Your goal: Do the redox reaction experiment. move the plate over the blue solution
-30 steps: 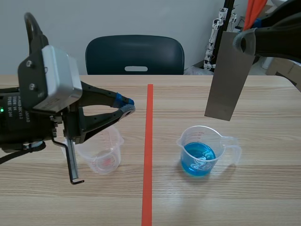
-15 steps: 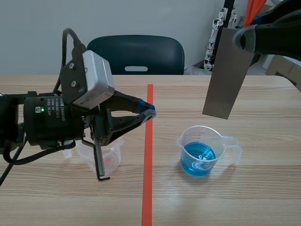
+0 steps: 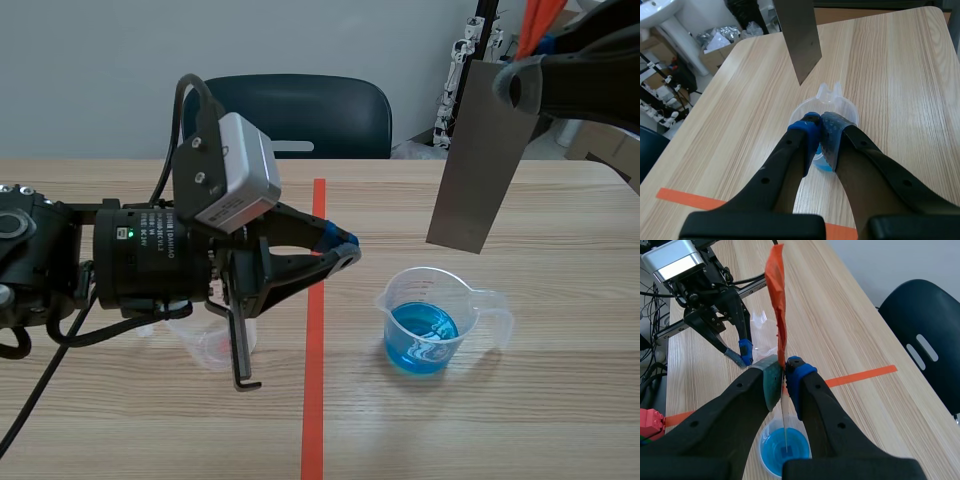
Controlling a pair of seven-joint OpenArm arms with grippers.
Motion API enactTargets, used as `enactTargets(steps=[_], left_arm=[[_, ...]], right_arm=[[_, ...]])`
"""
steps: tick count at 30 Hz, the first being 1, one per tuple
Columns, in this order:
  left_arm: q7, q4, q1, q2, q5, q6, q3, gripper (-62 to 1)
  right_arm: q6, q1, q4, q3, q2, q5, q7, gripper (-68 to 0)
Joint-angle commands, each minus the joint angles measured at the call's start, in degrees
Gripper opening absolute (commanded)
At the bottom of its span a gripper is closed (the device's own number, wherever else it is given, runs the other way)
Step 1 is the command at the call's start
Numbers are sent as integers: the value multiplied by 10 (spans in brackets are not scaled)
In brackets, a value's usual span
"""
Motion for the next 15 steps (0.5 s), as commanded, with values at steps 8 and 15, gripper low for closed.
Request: enactTargets(steps=[8,15], left_arm=[[10,-37,-3,30,-46,3,0,-582],[14,-41,-3,37,-67,3,0,-582]], right_arm=[[-2,6,0,6,2,0,22,-669],[-1,6,-13,5,2,-2,40,-669]])
